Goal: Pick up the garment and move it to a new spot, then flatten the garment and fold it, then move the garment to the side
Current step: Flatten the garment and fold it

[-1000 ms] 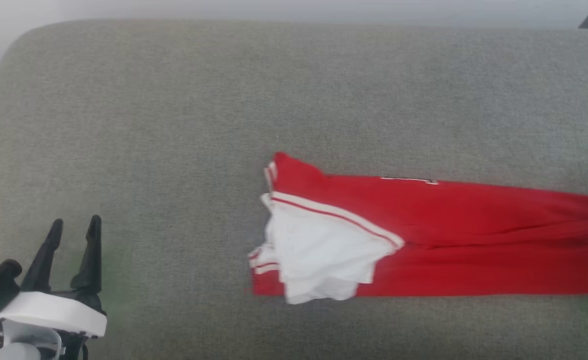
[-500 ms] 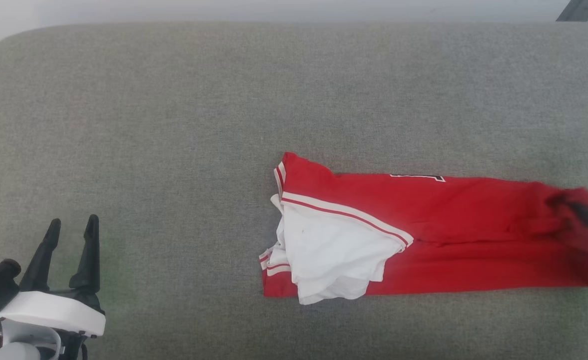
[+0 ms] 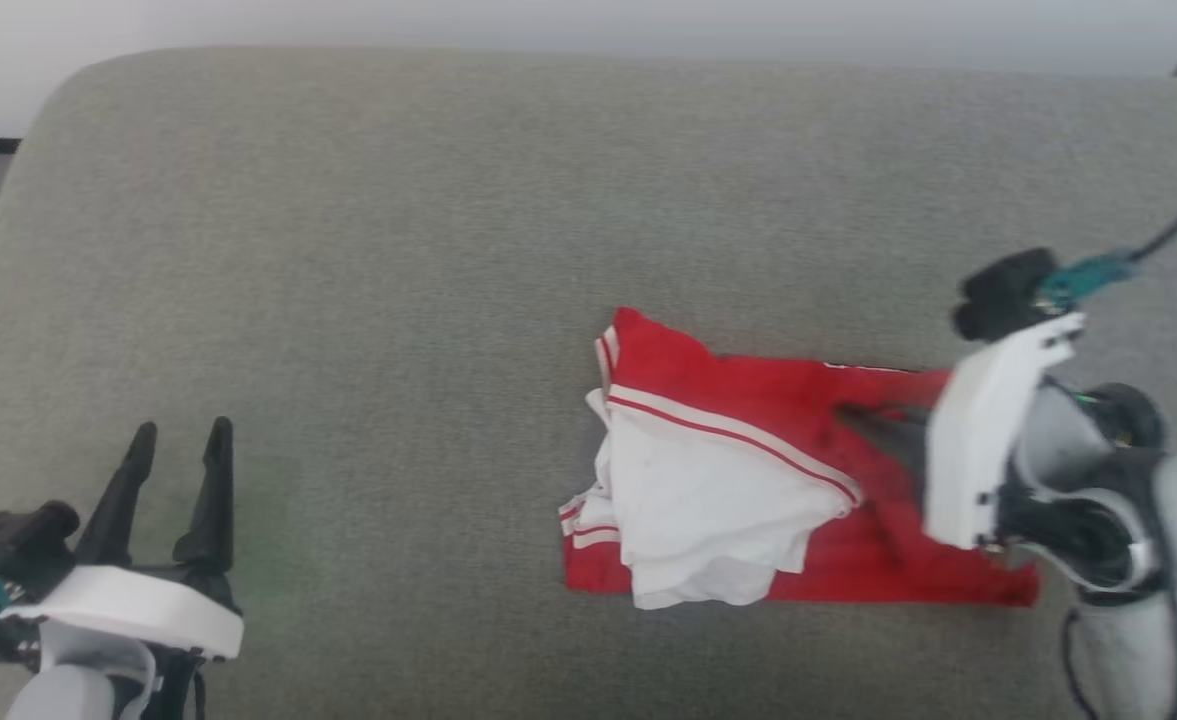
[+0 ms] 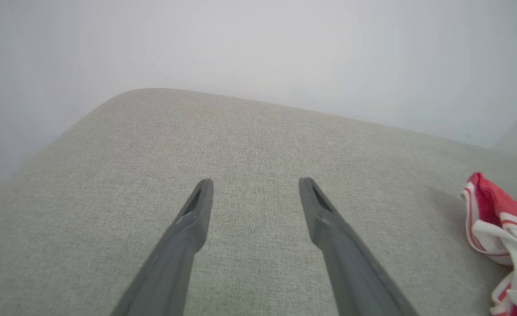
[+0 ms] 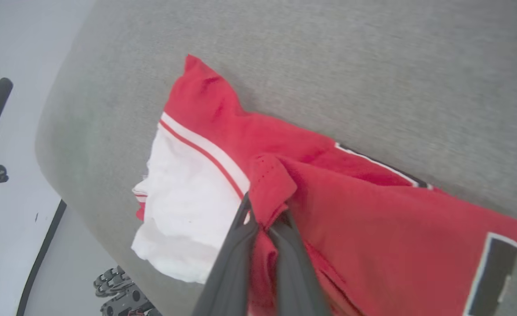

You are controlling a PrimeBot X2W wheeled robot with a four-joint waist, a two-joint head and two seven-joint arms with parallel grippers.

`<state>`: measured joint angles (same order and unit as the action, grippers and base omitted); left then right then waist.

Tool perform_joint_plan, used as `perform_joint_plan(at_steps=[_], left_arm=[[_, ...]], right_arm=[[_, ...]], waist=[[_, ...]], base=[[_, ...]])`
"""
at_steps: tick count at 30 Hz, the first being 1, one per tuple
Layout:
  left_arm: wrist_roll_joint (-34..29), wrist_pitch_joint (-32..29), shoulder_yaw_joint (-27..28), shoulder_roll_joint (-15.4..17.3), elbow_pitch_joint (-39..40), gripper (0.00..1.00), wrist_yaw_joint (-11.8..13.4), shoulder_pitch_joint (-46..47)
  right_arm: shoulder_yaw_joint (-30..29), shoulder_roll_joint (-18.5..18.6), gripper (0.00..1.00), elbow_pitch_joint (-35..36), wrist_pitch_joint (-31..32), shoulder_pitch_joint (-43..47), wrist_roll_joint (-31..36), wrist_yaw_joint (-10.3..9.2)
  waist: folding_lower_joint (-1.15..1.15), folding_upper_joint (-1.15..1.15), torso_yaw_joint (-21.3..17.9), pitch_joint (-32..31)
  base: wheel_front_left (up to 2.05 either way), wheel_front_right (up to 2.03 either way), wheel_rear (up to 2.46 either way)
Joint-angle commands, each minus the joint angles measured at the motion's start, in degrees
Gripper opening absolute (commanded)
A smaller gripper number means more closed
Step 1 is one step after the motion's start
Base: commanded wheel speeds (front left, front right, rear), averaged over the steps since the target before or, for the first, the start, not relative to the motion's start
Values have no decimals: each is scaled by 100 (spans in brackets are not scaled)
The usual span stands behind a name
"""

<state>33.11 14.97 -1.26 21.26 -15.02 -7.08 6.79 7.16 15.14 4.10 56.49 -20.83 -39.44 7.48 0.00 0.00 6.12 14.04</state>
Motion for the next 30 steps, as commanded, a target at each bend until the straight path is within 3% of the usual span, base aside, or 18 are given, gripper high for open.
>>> perform_joint_plan(at_steps=[1, 8, 16, 17, 18, 19, 30], left_arm=[[-33, 22, -46, -48, -20, 100, -25, 119], [-14, 22, -271, -109, -139, 100, -33, 311], [21, 22, -402, -190, -265, 100, -40, 422], [25, 22, -411, -193, -275, 100, -40, 417], [36, 22, -419, -195, -284, 100, -40, 409], [46, 22, -418, -191, -288, 100, -40, 399], [58, 22, -294, -42, -219, 100, -42, 124]], right_arm=[[185, -78, 0, -97, -88, -128, -41, 2], [875, -315, 0, -714, -392, -563, -106, 2], [1573, -336, 0, -1477, -765, -989, -225, 2], [1636, -324, 4, -1551, -816, -1012, -254, 2], [1686, -314, 43, -1616, -865, -1039, -268, 2], [1760, -306, 100, -1668, -904, -1075, -299, 2], [1787, 100, 100, -1290, -1218, -994, -630, 2]], waist=[[0, 0, 166, -24], [0, 0, 570, -59], [0, 0, 839, -91], [0, 0, 849, -102], [0, 0, 855, -113], [0, 0, 853, -129], [0, 0, 491, -366]], base=[[0, 0, 0], [0, 0, 0], [0, 0, 0], [0, 0, 0], [0, 0, 0], [0, 0, 0], [0, 0, 0]])
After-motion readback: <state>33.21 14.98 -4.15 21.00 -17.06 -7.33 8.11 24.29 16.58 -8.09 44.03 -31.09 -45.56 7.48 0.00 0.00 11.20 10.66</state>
